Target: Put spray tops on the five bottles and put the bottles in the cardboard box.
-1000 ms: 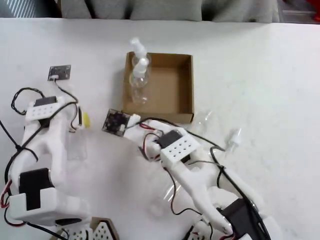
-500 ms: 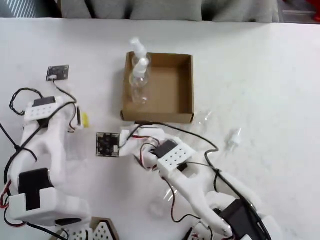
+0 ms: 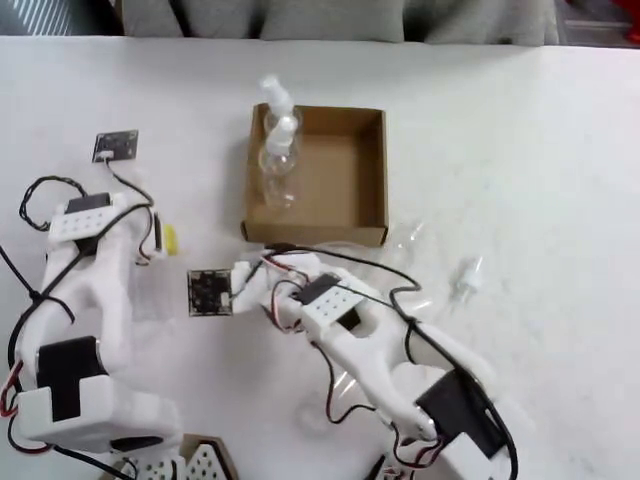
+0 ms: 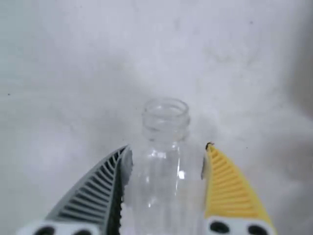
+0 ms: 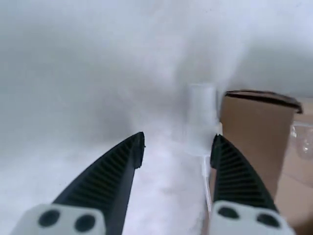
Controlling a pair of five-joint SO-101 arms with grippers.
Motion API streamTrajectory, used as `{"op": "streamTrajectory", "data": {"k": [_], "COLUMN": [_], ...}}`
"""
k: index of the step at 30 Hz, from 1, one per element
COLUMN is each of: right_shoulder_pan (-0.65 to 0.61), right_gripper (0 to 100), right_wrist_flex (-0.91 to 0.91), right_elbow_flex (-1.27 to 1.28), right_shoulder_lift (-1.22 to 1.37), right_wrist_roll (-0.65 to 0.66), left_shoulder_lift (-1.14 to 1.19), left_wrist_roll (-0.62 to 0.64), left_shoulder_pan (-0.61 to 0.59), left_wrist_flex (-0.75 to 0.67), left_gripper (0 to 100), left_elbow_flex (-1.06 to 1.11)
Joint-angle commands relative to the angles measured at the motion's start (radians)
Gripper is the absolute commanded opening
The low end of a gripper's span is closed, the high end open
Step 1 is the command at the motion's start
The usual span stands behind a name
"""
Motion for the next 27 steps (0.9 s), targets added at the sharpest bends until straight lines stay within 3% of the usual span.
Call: {"op": "streamTrajectory", "data": {"k": [1, 14, 21, 27], "right_shoulder_pan": [0.016, 0.013, -0.067, -0.039], "right_gripper": [18.7, 18.7, 18.7, 18.7], "right_wrist_flex": [-0.01, -0.045, 0.176, 0.163], "right_elbow_flex": [-0.048, -0.046, -0.046, -0.006], "right_shoulder_lift": [0.007, 0.016, -0.065, -0.216], "right_wrist_roll": [0.014, 0.018, 0.02, 0.02], "left_shoulder_lift": [-0.004, -0.004, -0.004, -0.004], "left_wrist_roll": [-0.014, -0.014, -0.014, -0.014], "left_shoulder_pan": [-0.013, -0.013, -0.013, -0.013], "left_wrist_flex": [-0.021, -0.021, -0.021, -0.021], "left_gripper": [2, 2, 2, 2], "left_elbow_flex": [-0.031, -0.031, -0.031, -0.034]}}
